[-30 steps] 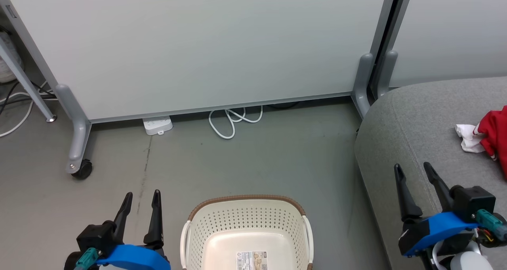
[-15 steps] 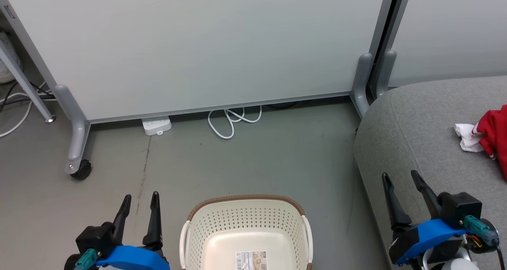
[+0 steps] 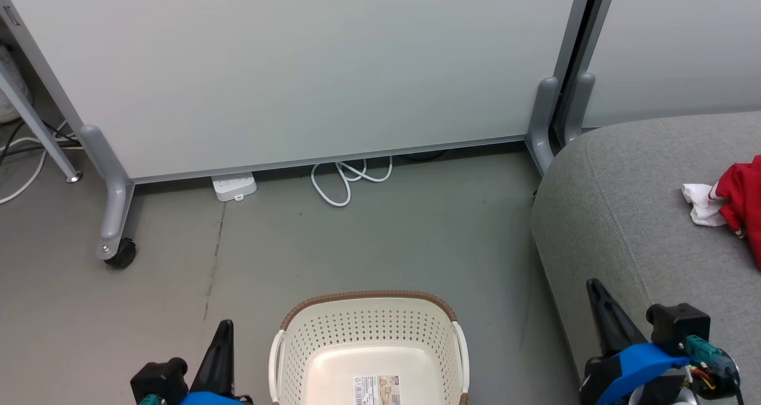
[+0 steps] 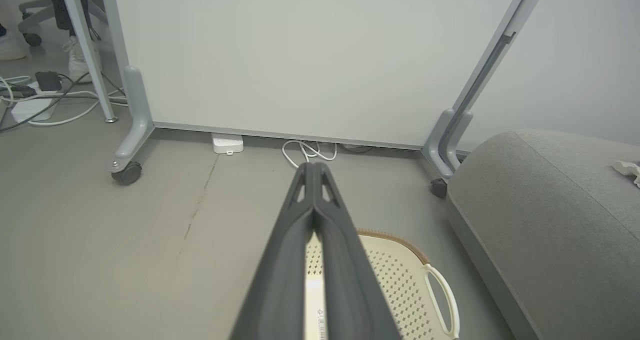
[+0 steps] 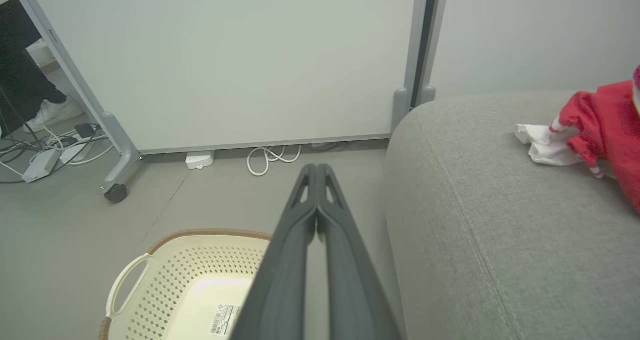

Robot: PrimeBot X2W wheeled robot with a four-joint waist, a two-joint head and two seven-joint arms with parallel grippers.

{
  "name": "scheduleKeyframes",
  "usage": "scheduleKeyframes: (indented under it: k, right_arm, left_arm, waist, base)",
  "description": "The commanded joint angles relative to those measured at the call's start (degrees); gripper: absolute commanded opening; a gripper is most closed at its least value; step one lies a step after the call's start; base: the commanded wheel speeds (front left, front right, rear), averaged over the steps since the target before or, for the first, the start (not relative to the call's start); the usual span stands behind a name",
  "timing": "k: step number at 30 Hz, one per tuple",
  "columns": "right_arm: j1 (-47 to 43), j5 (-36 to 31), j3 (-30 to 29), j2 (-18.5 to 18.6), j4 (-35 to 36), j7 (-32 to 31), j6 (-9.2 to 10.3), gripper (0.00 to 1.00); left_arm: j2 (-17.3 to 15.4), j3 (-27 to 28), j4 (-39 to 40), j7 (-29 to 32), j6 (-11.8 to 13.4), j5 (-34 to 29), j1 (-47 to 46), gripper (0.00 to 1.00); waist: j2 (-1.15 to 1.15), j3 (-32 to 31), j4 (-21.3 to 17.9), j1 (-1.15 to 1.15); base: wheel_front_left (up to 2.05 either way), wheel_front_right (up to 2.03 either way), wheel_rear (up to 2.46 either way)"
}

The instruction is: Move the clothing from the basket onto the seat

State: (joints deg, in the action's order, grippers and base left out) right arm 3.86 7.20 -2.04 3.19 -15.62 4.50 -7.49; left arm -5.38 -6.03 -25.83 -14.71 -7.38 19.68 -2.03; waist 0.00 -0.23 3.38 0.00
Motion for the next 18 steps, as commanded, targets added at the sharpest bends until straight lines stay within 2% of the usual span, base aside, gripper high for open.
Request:
scheduleKeyframes:
  k: [1, 7, 18]
  right_arm:
    - [-0.1, 0.3, -0.1, 0.0, -0.4, -0.2, 0.00, 0.00]
    - [-1.8, 0.8, -0.1, -0.2, -3.3, -0.6, 0.00, 0.00]
    - [-1.1, 13.4, -0.8, -0.2, -2.5, -2.2, 0.00, 0.00]
  left_arm:
    - [0.1, 0.0, -0.3, 0.1, 0.0, 0.3, 0.3, 0.00]
    - [0.6, -0.1, -2.9, 0.3, 0.0, 0.8, 2.5, 0.00]
    - [0.9, 1.9, -0.7, 3.4, 0.0, 11.5, 1.4, 0.00]
  waist:
    - [0.00, 0.0, 0.0, 0.00]
    - [0.00, 0.0, 0.0, 0.00]
    - [0.00, 0.1, -0.3, 0.00]
  base:
    - [0.00, 0.00, 0.00]
    - [0.00, 0.00, 0.00]
    - [0.00, 0.00, 0.00]
